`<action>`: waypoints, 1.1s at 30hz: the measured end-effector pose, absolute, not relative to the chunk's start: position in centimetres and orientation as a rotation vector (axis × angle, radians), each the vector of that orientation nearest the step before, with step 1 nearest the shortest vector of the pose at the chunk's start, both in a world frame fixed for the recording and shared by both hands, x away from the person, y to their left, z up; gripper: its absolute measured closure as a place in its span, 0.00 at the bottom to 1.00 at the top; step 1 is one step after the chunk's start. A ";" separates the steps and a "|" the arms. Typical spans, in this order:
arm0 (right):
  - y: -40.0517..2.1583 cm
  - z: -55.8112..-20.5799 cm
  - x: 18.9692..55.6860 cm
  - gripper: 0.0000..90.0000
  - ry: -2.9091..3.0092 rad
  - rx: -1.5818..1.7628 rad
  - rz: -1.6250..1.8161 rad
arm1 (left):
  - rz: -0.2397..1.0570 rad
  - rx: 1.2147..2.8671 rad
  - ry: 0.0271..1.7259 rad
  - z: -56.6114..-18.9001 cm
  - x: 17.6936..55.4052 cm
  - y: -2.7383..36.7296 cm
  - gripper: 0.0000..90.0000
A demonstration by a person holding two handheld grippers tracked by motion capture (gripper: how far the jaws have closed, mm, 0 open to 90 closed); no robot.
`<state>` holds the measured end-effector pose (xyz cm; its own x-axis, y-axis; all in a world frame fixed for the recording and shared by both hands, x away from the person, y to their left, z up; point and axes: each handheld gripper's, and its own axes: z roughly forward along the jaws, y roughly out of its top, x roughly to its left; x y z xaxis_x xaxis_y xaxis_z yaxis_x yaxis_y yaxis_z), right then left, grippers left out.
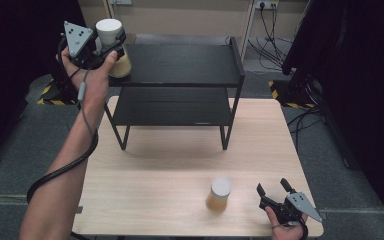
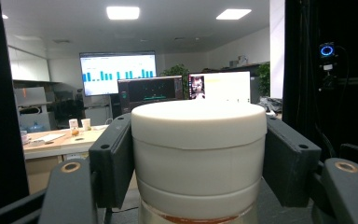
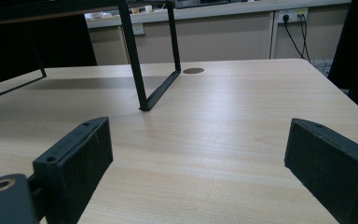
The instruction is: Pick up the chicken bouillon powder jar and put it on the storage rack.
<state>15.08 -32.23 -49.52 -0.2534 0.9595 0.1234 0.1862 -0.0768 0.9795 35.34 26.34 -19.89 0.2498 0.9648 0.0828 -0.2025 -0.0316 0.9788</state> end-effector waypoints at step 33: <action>-32.1 -49.5 15.1 0.09 1.495 1.270 1.388 | 1.065 1.182 0.918 -20.0 35.7 27.5 0.18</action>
<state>15.06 -32.10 -49.52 -0.2538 0.9607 0.1122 0.1831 -0.0662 0.9809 35.75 27.55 -19.97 0.2595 0.9657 -0.0110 -0.1534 0.0525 0.9868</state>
